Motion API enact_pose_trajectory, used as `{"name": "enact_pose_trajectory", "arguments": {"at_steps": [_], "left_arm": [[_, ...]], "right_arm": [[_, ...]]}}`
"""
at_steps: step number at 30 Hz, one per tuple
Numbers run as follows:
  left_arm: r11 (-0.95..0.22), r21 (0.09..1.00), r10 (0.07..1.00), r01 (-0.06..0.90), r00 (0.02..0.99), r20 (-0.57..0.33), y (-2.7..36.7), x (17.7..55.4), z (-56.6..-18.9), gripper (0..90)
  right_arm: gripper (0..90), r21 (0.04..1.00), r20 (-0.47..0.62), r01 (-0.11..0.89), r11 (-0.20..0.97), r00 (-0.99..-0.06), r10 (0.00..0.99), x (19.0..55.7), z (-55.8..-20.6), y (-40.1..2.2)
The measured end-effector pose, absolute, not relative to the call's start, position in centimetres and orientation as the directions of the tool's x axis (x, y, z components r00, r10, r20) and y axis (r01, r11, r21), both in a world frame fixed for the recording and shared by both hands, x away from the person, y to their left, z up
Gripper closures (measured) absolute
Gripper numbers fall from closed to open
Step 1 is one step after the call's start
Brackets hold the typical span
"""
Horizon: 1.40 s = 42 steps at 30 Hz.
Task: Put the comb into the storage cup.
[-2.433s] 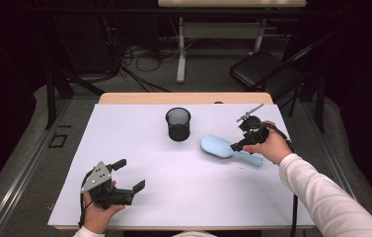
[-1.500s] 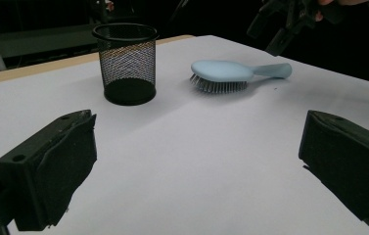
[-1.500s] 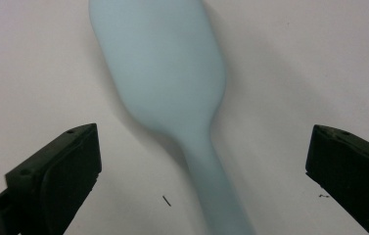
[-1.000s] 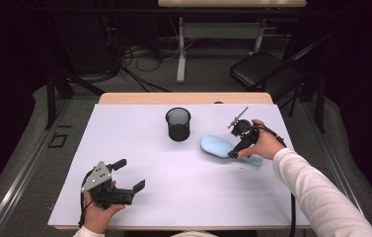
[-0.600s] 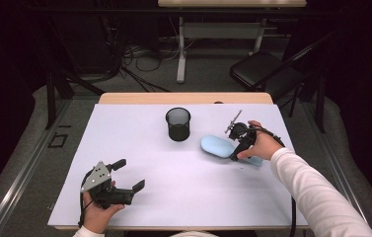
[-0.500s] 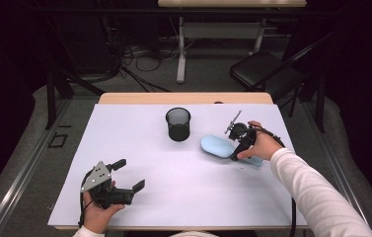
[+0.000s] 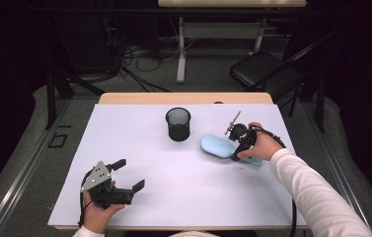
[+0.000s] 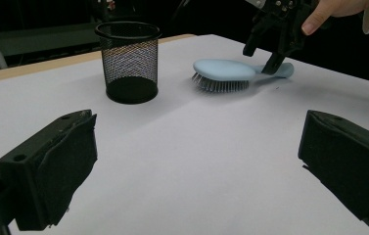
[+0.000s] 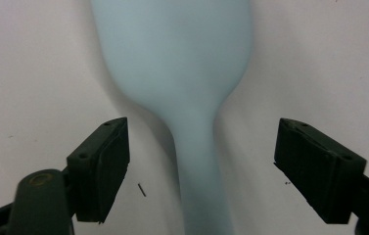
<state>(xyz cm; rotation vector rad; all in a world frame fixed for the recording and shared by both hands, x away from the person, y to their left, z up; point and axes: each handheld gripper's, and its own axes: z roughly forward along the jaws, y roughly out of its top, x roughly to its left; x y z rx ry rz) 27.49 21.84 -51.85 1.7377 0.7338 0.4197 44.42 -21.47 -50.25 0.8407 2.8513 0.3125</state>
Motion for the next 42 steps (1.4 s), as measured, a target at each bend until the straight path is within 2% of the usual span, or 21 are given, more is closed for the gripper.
{"name": "enact_pose_trajectory", "arguments": {"at_steps": [8,13,15,22,29,36,37,42], "left_arm": [[-0.161,0.952,0.666,0.262,0.740,-0.091,21.8,27.5,-51.9,1.1],[-0.159,0.953,0.663,0.258,0.743,-0.090,21.6,27.4,-51.8,1.1],[-0.158,0.954,0.662,0.254,0.744,-0.088,21.6,27.3,-51.8,1.1],[-0.156,0.954,0.663,0.257,0.743,-0.092,21.6,27.4,-51.8,1.1],[-0.161,0.953,0.661,0.258,0.745,-0.090,21.6,27.5,-51.9,1.1],[-0.161,0.952,0.658,0.260,0.747,-0.092,21.5,27.6,-51.9,1.1],[-0.160,0.952,0.659,0.260,0.747,-0.093,21.5,27.6,-51.9,1.1],[-0.161,0.952,0.660,0.260,0.746,-0.092,21.5,27.6,-51.9,1.1]], "right_arm": [[28.5,0.245,-0.075,0.513,0.823,-0.836,0.543,44.5,-50.4,-21.7],[29.0,0.243,-0.092,0.516,0.822,-0.831,0.549,44.6,-50.7,-21.9],[34.0,0.241,-0.082,0.521,0.819,-0.830,0.552,44.5,-50.7,-22.0],[38.3,0.216,-0.074,0.534,0.817,-0.826,0.559,44.5,-51.1,-22.3],[47.6,0.216,-0.054,0.534,0.817,-0.829,0.556,44.7,-51.4,-22.4],[52.2,0.236,-0.048,0.523,0.819,-0.836,0.547,44.7,-51.8,-22.2],[52.9,0.205,-0.049,0.526,0.826,-0.837,0.545,44.7,-51.6,-22.2],[56.3,0.213,-0.046,0.527,0.823,-0.836,0.547,44.8,-51.8,-22.2]]}}
